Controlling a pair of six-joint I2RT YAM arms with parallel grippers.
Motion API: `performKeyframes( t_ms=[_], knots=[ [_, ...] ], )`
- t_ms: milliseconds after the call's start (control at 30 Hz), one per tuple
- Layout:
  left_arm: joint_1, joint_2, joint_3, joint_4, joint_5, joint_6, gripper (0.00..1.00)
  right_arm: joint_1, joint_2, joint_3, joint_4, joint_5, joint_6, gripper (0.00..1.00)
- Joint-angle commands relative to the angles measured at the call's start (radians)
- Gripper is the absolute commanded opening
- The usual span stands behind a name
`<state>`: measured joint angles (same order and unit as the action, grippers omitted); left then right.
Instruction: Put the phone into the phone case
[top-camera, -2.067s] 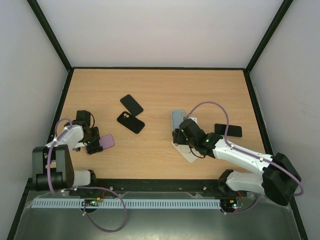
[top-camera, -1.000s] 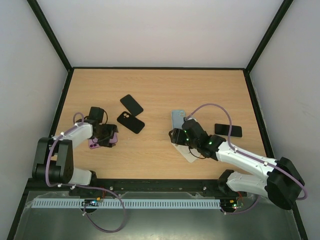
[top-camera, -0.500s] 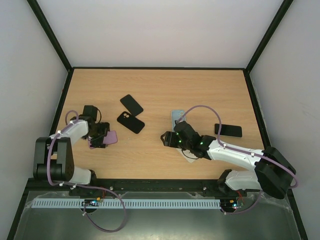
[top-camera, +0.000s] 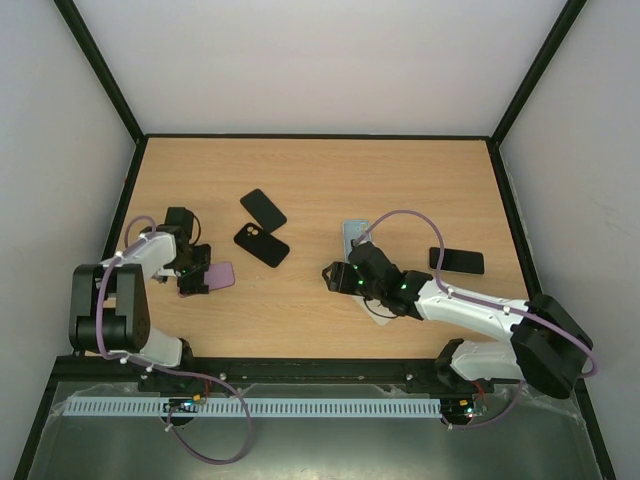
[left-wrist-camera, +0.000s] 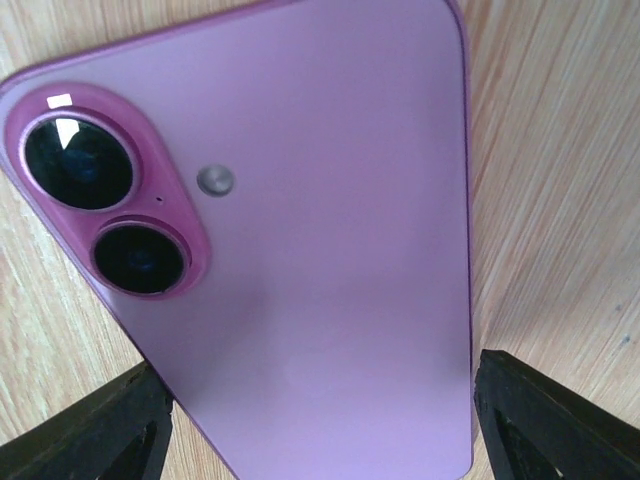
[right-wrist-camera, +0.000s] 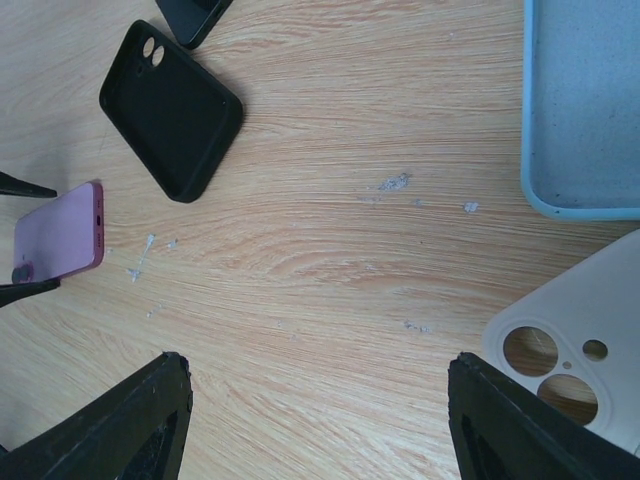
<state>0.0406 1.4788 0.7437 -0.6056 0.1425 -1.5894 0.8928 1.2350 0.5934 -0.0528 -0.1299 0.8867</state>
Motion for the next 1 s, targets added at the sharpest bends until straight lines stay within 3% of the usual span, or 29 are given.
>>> performKeyframes(
  t_ms=[0,133,667,967],
  knots=[
    [0.012,0.062,0.001,-0.008,-0.066,-0.027,0.83,0.009,-0.029,0.008,-0.017,0.033,-0.005,0.69],
    [0.010,0.092,0.001,-0.004,-0.051,-0.033,0.82,0.008,-0.040,0.003,-0.021,0.043,-0.006,0.69],
    [-0.035,0.016,-0.116,0.047,0.021,0.001,0.59,0.009,-0.057,-0.004,-0.019,0.049,0.022,0.69],
    [-0.132,-0.078,-0.172,0.070,0.064,0.031,0.57,0.016,-0.065,-0.020,0.003,0.047,0.052,0.68]
  ],
)
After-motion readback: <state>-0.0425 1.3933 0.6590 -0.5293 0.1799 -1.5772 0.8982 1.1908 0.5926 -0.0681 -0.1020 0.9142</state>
